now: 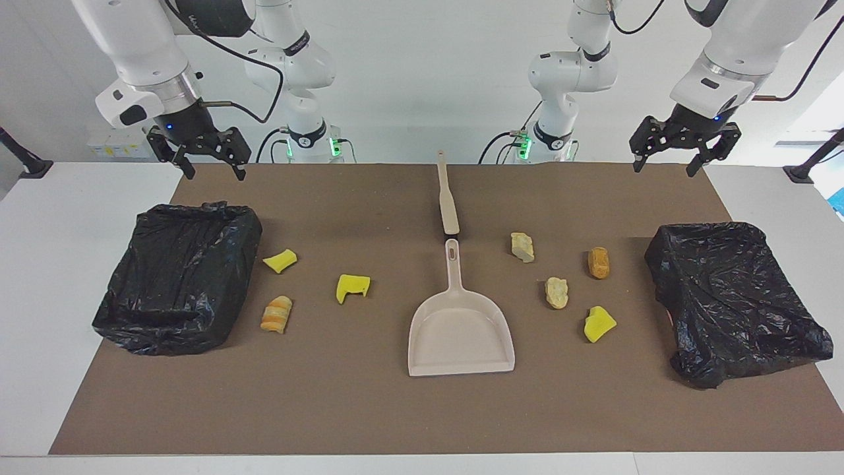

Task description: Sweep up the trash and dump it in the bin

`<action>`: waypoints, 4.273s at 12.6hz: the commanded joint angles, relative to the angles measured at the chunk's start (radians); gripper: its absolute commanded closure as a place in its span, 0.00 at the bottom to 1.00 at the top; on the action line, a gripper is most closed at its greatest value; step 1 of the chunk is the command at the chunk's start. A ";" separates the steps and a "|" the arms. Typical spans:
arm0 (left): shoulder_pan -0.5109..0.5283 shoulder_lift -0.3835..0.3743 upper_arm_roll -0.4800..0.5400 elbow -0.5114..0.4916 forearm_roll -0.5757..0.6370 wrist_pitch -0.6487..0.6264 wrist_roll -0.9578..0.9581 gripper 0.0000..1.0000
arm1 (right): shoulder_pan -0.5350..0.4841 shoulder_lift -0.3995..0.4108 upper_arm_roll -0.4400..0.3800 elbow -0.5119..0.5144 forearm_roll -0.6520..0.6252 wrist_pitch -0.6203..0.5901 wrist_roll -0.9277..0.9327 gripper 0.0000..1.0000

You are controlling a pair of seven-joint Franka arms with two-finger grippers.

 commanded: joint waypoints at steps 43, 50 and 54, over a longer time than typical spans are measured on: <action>0.014 -0.056 0.009 -0.079 -0.012 -0.014 -0.012 0.00 | -0.001 -0.007 -0.001 -0.008 -0.003 0.006 -0.019 0.00; -0.165 -0.202 -0.014 -0.356 -0.016 0.049 -0.136 0.00 | -0.001 -0.007 -0.003 -0.008 -0.003 0.008 -0.019 0.00; -0.320 -0.279 -0.014 -0.562 -0.025 0.196 -0.345 0.00 | -0.001 -0.007 -0.003 -0.008 -0.004 0.006 -0.019 0.00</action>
